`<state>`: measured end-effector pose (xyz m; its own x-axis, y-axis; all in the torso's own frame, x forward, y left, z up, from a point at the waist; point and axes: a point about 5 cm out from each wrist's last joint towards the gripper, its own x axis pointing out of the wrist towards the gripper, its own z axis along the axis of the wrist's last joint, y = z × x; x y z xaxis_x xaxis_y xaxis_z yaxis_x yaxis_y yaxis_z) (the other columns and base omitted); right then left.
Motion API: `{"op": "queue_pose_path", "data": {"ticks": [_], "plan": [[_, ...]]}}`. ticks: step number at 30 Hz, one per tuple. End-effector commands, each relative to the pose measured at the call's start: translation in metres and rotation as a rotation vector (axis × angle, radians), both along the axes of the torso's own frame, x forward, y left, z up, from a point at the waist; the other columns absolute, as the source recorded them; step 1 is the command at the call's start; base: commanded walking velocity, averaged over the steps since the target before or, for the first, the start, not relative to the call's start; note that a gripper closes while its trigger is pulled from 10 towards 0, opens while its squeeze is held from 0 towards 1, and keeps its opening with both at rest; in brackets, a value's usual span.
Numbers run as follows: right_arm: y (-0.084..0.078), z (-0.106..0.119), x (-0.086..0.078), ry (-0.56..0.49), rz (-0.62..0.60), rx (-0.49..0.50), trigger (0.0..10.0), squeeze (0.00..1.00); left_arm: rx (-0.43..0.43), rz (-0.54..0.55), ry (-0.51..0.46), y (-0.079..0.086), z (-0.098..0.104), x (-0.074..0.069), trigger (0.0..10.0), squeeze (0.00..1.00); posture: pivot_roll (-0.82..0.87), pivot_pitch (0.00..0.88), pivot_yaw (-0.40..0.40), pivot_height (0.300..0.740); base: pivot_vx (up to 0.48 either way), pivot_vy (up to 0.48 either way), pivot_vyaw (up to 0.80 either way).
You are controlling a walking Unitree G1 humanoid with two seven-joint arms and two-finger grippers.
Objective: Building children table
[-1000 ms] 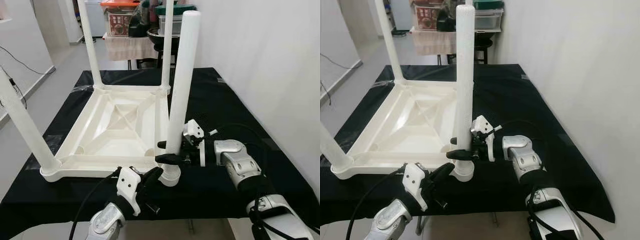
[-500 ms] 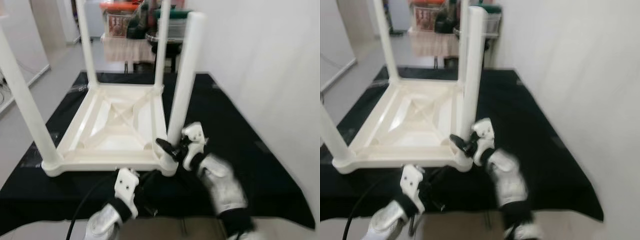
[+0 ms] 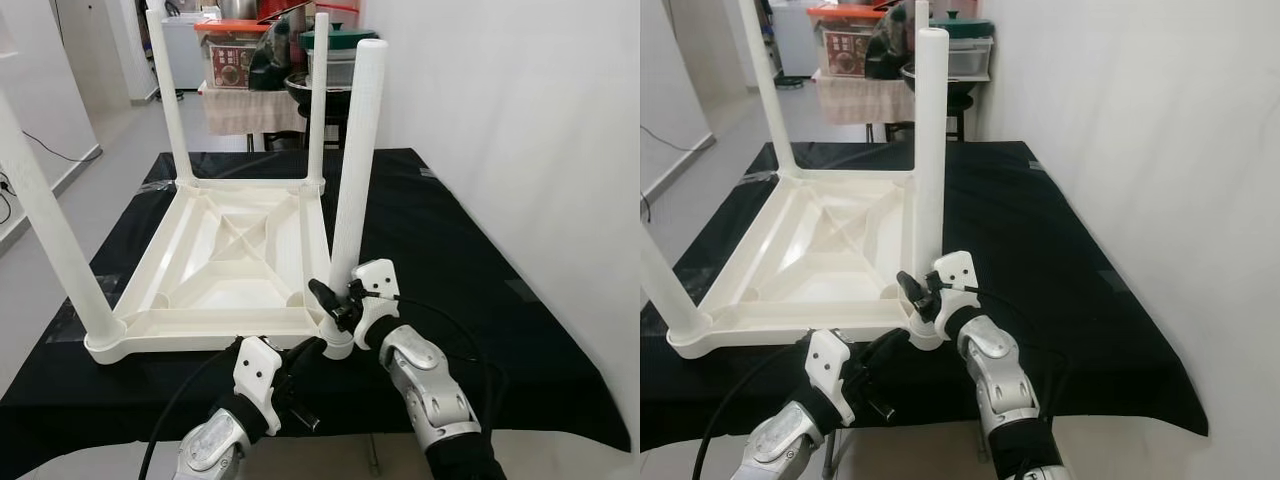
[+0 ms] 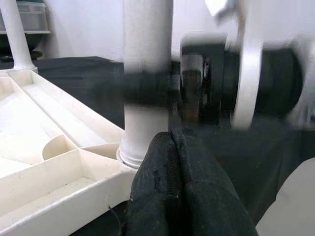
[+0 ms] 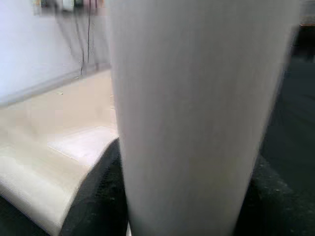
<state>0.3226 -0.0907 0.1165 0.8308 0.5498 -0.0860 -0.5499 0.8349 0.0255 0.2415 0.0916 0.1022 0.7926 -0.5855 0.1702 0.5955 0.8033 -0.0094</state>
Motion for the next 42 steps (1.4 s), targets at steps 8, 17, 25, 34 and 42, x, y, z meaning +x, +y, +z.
{"op": "queue_pose_path", "data": {"ticks": [8,17,25,34,42], "plan": [[-0.011,0.035,0.004,-0.072,0.458,-0.009,10.0,1.0,0.014,-0.01,0.008,-0.003,-0.004,0.004,10.0,0.0,0.0,0.0,-0.051,0.74,0.0,0.0,0.0],[-0.023,0.049,0.015,-0.072,0.687,-0.077,10.0,0.0,0.017,-0.012,0.012,-0.002,-0.005,0.006,10.0,0.0,0.02,0.0,-0.057,0.74,0.0,0.0,0.0],[-0.032,0.053,0.043,-0.005,0.596,-0.106,0.0,0.0,0.027,-0.019,0.012,-0.002,-0.006,0.006,10.0,0.0,0.04,0.0,-0.067,0.74,0.0,0.0,0.0],[-0.061,0.036,0.038,0.051,0.536,-0.09,0.0,0.0,0.025,-0.022,0.016,-0.002,-0.006,0.004,10.0,0.0,0.02,0.0,-0.043,0.74,0.0,0.0,0.0],[-0.065,-0.007,0.021,0.082,0.238,-0.194,0.0,0.0,0.032,-0.031,0.021,0.004,-0.007,0.001,10.0,0.0,0.02,0.0,-0.05,0.74,0.0,0.0,0.0]]}}
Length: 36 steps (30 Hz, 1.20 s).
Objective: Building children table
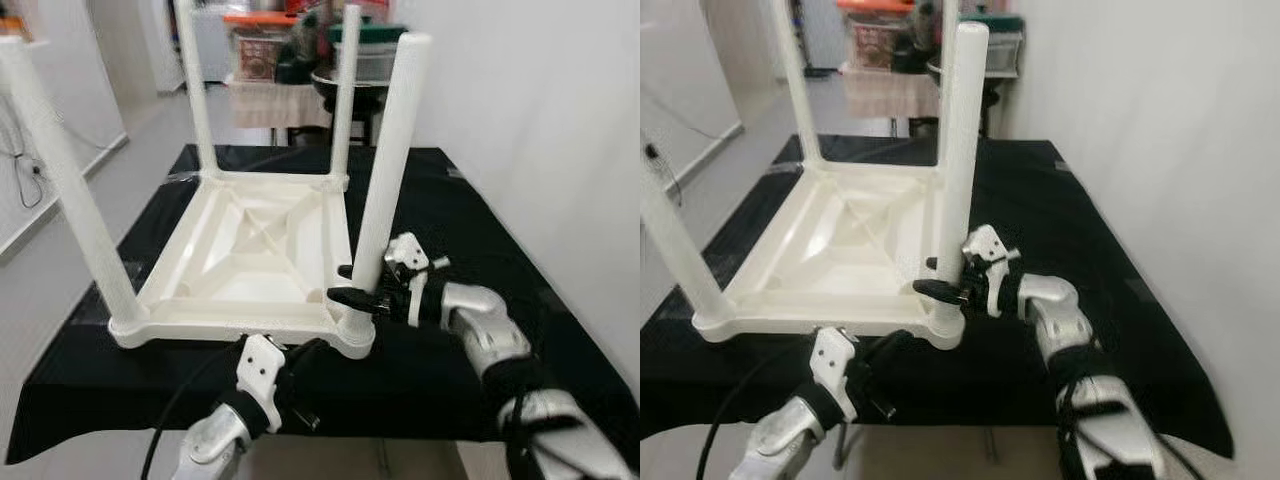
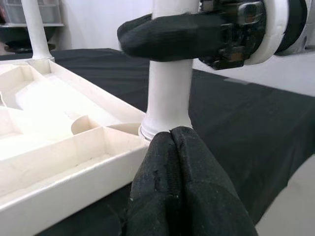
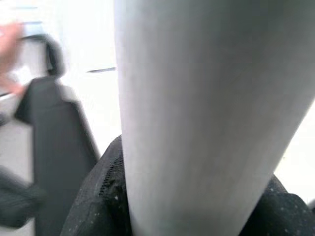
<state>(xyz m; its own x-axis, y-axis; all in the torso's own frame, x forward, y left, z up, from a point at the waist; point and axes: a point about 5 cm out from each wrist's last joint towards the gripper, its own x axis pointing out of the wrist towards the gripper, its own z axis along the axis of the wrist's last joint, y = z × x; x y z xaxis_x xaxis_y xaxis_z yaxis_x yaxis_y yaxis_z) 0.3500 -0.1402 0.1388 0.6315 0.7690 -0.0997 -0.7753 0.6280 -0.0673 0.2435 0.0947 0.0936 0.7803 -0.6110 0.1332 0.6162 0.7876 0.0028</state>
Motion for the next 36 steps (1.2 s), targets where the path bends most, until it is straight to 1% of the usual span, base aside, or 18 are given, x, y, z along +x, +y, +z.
{"op": "queue_pose_path", "data": {"ticks": [1,2,3,4,5,6,11,15,16,17,18,20,25,30,31,32,33,36], "plan": [[0.015,-0.056,-0.027,0.145,-0.453,-0.016,0.0,0.0,0.003,-0.002,0.004,0.005,0.001,-0.002,10.0,0.0,0.01,0.0,-0.029,0.74,0.0,0.0,0.0],[0.03,-0.067,-0.045,0.196,-0.555,0.032,0.0,0.0,0.004,-0.001,0.008,0.006,0.001,-0.002,10.0,0.0,0.01,0.0,-0.029,0.74,0.0,0.0,0.0],[0.03,-0.067,-0.045,0.196,-0.555,0.032,0.0,0.0,0.004,-0.001,0.008,0.006,0.001,-0.002,10.0,0.0,0.01,0.0,-0.029,0.74,0.0,0.0,0.0],[0.061,-0.069,-0.059,0.179,-0.452,-0.023,0.0,0.0,0.007,-0.002,0.012,0.008,0.0,0.0,10.0,0.0,-0.01,0.0,-0.002,0.74,0.0,0.0,0.0],[0.066,-0.068,-0.059,0.16,-0.409,-0.05,0.0,0.0,0.008,-0.002,0.012,0.008,0.0,0.0,10.0,0.0,-0.01,0.0,-0.002,0.74,0.0,0.0,0.0],[0.066,-0.068,-0.059,0.16,-0.409,-0.05,0.0,0.0,0.008,-0.002,0.012,0.008,0.0,0.0,10.0,0.0,-0.01,0.0,-0.002,0.74,0.0,0.0,0.0],[0.051,-0.052,-0.026,0.121,-0.472,-0.021,0.0,0.0,0.004,-0.006,0.008,0.003,0.001,0.003,10.0,0.0,0.0,0.0,-0.036,0.74,0.0,0.0,0.0],[0.046,-0.047,-0.015,0.115,-0.512,-0.013,0.0,0.0,-0.005,0.007,0.004,0.003,0.002,0.004,10.0,0.0,0.0,0.0,-0.037,0.74,0.0,0.0,0.0],[0.046,-0.042,-0.012,0.094,-0.487,0.0,10.0,0.05,-0.004,0.001,0.005,0.002,0.002,0.005,10.0,0.0,-0.01,0.0,-0.026,0.74,0.0,0.0,0.0],[0.047,-0.037,-0.013,0.079,-0.489,0.005,10.0,0.05,-0.003,-0.003,0.006,0.001,0.002,0.005,10.0,0.0,-0.01,0.0,-0.026,0.74,0.0,0.0,0.0],[0.049,-0.028,-0.013,0.055,-0.443,0.039,10.0,1.0,-0.003,-0.006,0.008,0.0,0.002,0.005,10.0,0.0,-0.02,0.0,-0.021,0.74,0.0,0.0,0.0],[0.051,-0.014,-0.013,0.022,-0.356,0.078,10.0,1.0,-0.005,-0.01,0.01,-0.001,0.002,0.006,10.0,0.0,-0.02,0.0,-0.025,0.74,0.0,0.0,0.0],[0.045,-0.004,-0.01,0.009,-0.305,0.105,10.0,1.0,-0.007,-0.012,0.011,-0.003,0.002,0.007,10.0,0.0,-0.02,0.0,-0.029,0.74,0.0,0.0,0.0],[0.027,0.014,0.004,-0.03,-0.067,0.051,10.0,1.0,-0.016,-0.004,0.013,-0.007,0.002,0.01,10.0,0.0,-0.02,0.0,-0.046,0.74,0.0,0.0,0.0],[0.024,0.018,0.005,-0.041,0.007,0.03,10.0,0.93,-0.017,-0.003,0.014,-0.008,0.002,0.01,10.0,0.0,-0.02,0.0,-0.05,0.74,0.0,0.0,0.0],[0.024,0.018,0.005,-0.041,0.007,0.03,10.0,0.93,-0.017,-0.003,0.014,-0.008,0.002,0.01,10.0,0.0,-0.02,0.0,-0.05,0.74,0.0,0.0,0.0],[0.021,0.022,0.007,-0.04,0.07,0.023,10.0,0.0,-0.018,-0.002,0.014,-0.009,0.002,0.011,10.0,0.0,-0.01,0.0,-0.056,0.74,0.0,0.0,0.0],[0.016,0.029,0.011,-0.034,0.141,0.02,10.0,0.0,-0.019,-0.002,0.016,-0.01,0.001,0.012,10.0,0.0,-0.01,0.0,-0.064,0.74,0.0,0.0,0.0]]}}
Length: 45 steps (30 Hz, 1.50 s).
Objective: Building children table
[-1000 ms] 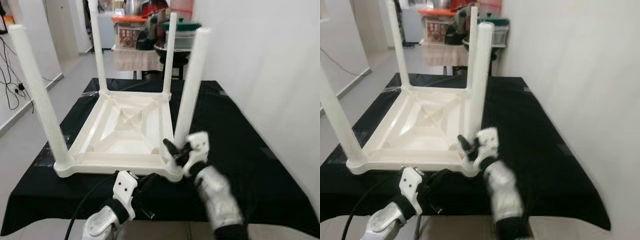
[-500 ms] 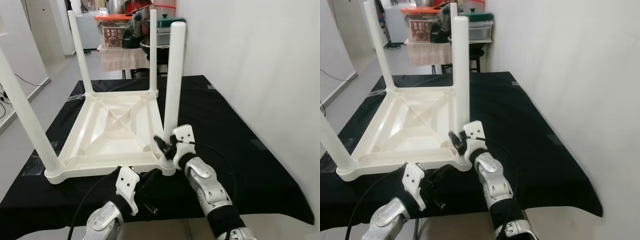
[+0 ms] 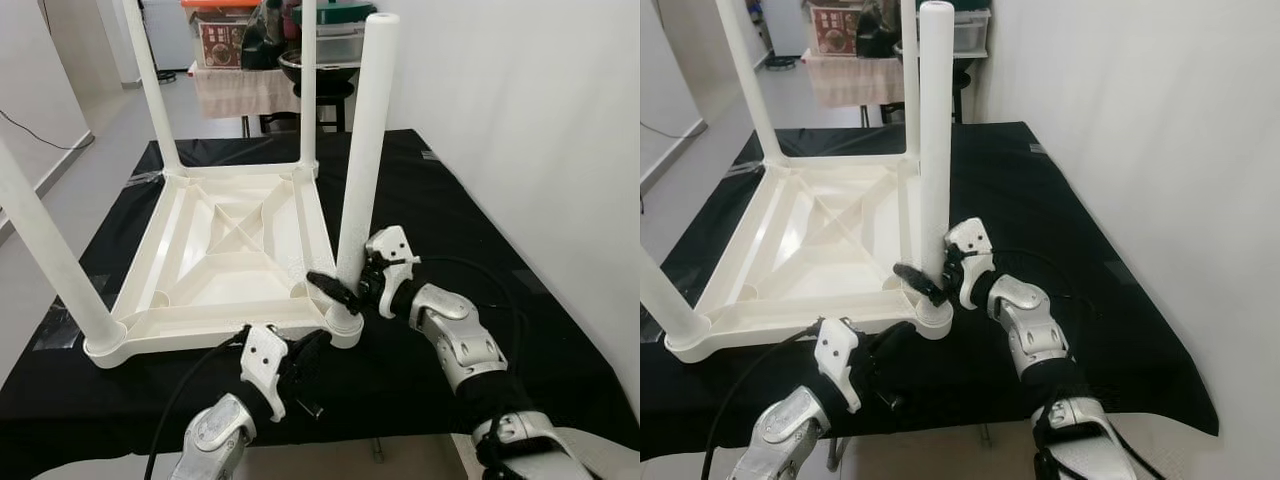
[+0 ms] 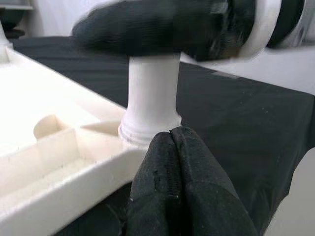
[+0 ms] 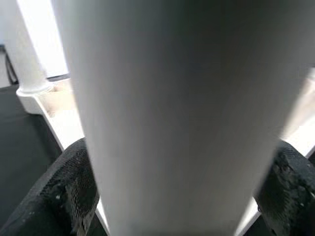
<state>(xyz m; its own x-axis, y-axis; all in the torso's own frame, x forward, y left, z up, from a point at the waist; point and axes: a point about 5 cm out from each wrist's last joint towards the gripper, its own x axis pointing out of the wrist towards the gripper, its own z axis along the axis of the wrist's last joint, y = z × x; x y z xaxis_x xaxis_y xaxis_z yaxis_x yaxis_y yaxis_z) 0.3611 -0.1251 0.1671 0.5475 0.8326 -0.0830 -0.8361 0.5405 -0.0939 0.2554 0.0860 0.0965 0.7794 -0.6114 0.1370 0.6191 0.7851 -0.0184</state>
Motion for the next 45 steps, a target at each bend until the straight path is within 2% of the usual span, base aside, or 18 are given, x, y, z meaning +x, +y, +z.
{"op": "queue_pose_path", "data": {"ticks": [1,8,9,10,20,21,22,24,25,27,29,36,37,38,39,40,41,45], "plan": [[-0.001,0.004,0.001,0.007,0.057,0.027,10.0,0.0,0.0,0.002,0.006,-0.002,-0.002,0.0,10.0,0.0,-0.01,0.0,-0.064,0.74,0.0,0.0,0.0],[-0.008,0.007,0.007,0.028,0.062,0.002,10.0,0.0,0.007,0.003,0.009,-0.004,-0.004,0.002,10.0,0.0,0.01,0.0,-0.079,0.74,0.0,0.0,0.0],[-0.009,0.006,0.009,0.037,0.046,-0.008,4.1,0.0,0.023,0.005,0.009,-0.003,-0.006,0.002,10.0,0.0,0.01,0.0,-0.083,0.74,0.0,0.0,0.0],[-0.011,0.004,0.011,0.054,0.009,0.005,0.0,0.0,0.039,0.01,0.008,-0.002,-0.007,0.002,10.0,0.0,0.02,0.0,-0.08,0.74,0.0,0.0,0.0],[-0.028,-0.008,0.011,0.075,-0.154,0.115,0.0,0.0,0.021,0.023,0.012,0.004,-0.006,0.006,10.0,0.0,0.0,0.0,-0.057,0.74,0.0,0.0,0.0],[-0.031,-0.006,0.014,-0.068,-0.441,0.091,0.0,0.0,0.029,0.01,0.011,0.003,-0.005,0.007,10.0,0.0,0.0,0.0,-0.064,0.74,0.0,0.0,0.0],[-0.031,-0.006,0.014,-0.068,-0.441,0.091,0.0,0.0,0.029,0.01,0.011,0.003,-0.005,0.007,10.0,0.0,0.0,0.0,-0.064,0.74,0.0,0.0,0.0],[-0.021,-0.018,-0.003,-0.17,-0.783,0.131,0.0,0.0,0.052,-0.009,0.004,0.001,-0.006,0.008,10.0,0.0,0.01,0.0,-0.052,0.74,0.0,0.0,0.0],[-0.021,-0.018,-0.003,-0.17,-0.783,0.131,0.0,0.0,0.052,-0.009,0.004,0.001,-0.006,0.008,10.0,0.0,0.01,0.0,-0.052,0.74,0.0,0.0,0.0],[0.029,-0.048,-0.034,-0.108,-0.689,0.111,0.0,0.0,0.058,-0.018,-0.001,0.0,-0.006,0.008,10.0,0.0,-0.01,0.0,-0.037,0.74,0.0,0.0,0.0],[0.048,-0.058,-0.043,-0.055,-0.635,0.128,0.0,0.0,0.055,-0.02,-0.003,-0.001,-0.005,0.008,10.0,0.0,-0.01,0.0,-0.037,0.74,0.0,0.0,0.0],[0.034,-0.042,-0.024,-0.106,-0.677,0.134,0.0,0.0,0.063,-0.032,-0.012,-0.003,-0.001,0.016,10.0,0.0,0.0,0.0,-0.03,0.74,0.0,0.0,0.0],[0.031,-0.04,-0.021,-0.115,-0.691,0.122,5.1,0.0,0.061,-0.027,-0.019,-0.003,0.001,0.017,10.0,0.0,0.0,0.0,-0.029,0.74,0.0,0.0,0.0],[0.03,-0.038,-0.021,-0.125,-0.714,0.11,5.1,0.0,0.061,-0.024,-0.023,-0.003,0.003,0.018,10.0,0.0,0.0,0.0,-0.029,0.74,0.0,0.0,0.0],[0.031,-0.034,-0.022,-0.141,-0.691,0.112,10.0,0.0,0.058,-0.02,-0.029,-0.003,0.005,0.02,10.0,0.0,0.0,0.0,-0.028,0.74,0.0,0.0,0.0],[0.031,-0.034,-0.022,-0.141,-0.691,0.112,10.0,0.0,0.058,-0.02,-0.029,-0.003,0.005,0.02,10.0,0.0,0.0,0.0,-0.028,0.74,0.0,0.0,0.0],[0.03,-0.029,-0.02,-0.159,-0.664,0.112,10.0,0.95,0.056,-0.005,-0.04,0.0,0.009,0.024,10.0,0.0,0.01,0.0,-0.036,0.74,0.0,0.0,0.0],[0.028,-0.012,-0.01,-0.155,-0.555,0.144,10.0,1.0,0.038,0.008,-0.027,0.001,0.01,0.031,10.0,0.0,0.0,0.0,-0.03,0.74,0.0,0.0,0.0]]}}
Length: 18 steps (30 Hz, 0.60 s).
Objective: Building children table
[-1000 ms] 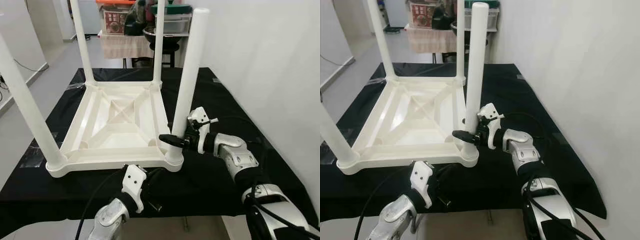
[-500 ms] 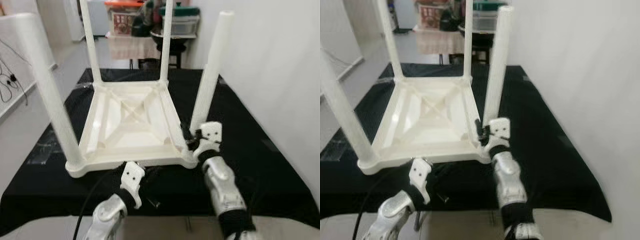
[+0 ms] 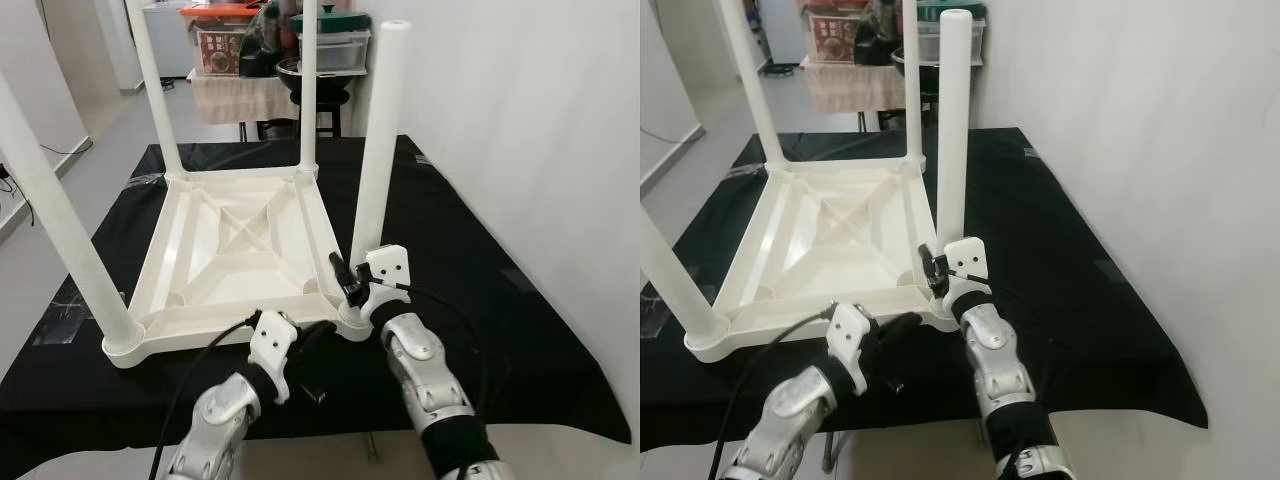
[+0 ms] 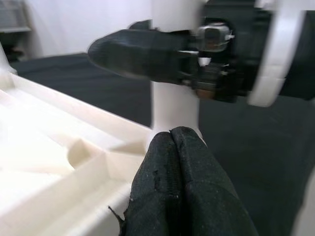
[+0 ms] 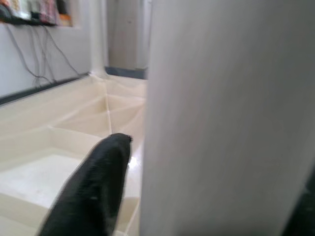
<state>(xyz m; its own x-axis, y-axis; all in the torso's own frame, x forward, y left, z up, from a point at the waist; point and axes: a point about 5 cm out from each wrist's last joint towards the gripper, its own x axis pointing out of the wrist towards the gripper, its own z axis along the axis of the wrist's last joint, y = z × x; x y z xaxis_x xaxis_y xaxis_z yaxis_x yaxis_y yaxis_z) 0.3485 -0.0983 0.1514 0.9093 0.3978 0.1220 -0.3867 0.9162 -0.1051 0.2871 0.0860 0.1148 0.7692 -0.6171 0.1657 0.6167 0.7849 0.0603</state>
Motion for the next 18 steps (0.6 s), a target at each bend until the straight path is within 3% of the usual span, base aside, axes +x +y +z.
{"op": "queue_pose_path", "data": {"ticks": [1,2,4,5,6,7,9,11,16,17,18], "plan": [[0.002,0.009,0.006,0.014,0.107,0.027,10.0,1.0,0.022,-0.008,0.047,-0.003,-0.011,-0.002,10.0,0.0,-0.01,0.0,-0.03,0.74,0.0,0.0,0.0],[0.0,0.012,0.01,0.036,0.219,0.015,10.0,0.92,0.031,-0.007,0.048,-0.004,-0.013,-0.002,10.0,0.0,0.0,0.0,-0.036,0.74,0.0,0.0,0.0],[0.0,0.012,0.01,0.036,0.219,0.015,10.0,0.92,0.031,-0.007,0.048,-0.004,-0.013,-0.002,10.0,0.0,0.0,0.0,-0.036,0.74,0.0,0.0,0.0],[-0.002,0.014,0.011,0.052,0.293,0.006,10.0,0.92,0.036,-0.006,0.046,-0.004,-0.013,-0.002,10.0,0.0,0.0,0.0,-0.036,0.74,0.0,0.0,0.0],[-0.007,0.018,0.016,0.063,0.361,-0.001,10.0,0.0,0.042,-0.006,0.05,-0.004,-0.014,-0.001,10.0,0.0,0.0,0.0,-0.036,0.74,0.0,0.0,0.0],[-0.007,0.018,0.016,0.063,0.361,-0.001,10.0,0.0,0.042,-0.006,0.05,-0.004,-0.014,-0.001,10.0,0.0,0.0,0.0,-0.036,0.74,0.0,0.0,0.0],[-0.021,0.035,0.024,0.041,0.472,-0.059,10.0,0.0,0.046,-0.007,0.061,-0.005,-0.015,0.0,10.0,0.0,0.0,0.0,-0.041,0.74,0.0,0.0,0.0],[-0.03,0.048,0.031,0.039,0.488,-0.061,10.0,0.0,0.045,-0.008,0.062,-0.005,-0.015,-0.001,10.0,0.0,0.01,0.0,-0.045,0.74,0.0,0.0,0.0],[-0.036,0.056,0.035,0.04,0.494,-0.056,10.0,0.0,0.044,-0.007,0.062,-0.006,-0.015,-0.001,10.0,0.0,0.01,0.0,-0.045,0.74,0.0,0.0,0.0],[-0.041,0.06,0.036,0.063,0.544,-0.065,10.0,0.0,0.04,-0.008,0.062,-0.006,-0.015,-0.001,10.0,0.0,0.01,0.0,-0.052,0.74,0.0,0.0,0.0],[-0.046,0.061,0.038,0.086,0.557,-0.072,0.0,0.0,0.035,-0.01,0.064,-0.007,-0.015,-0.001,10.0,0.0,0.01,0.0,-0.055,0.74,0.0,0.0,0.0]]}}
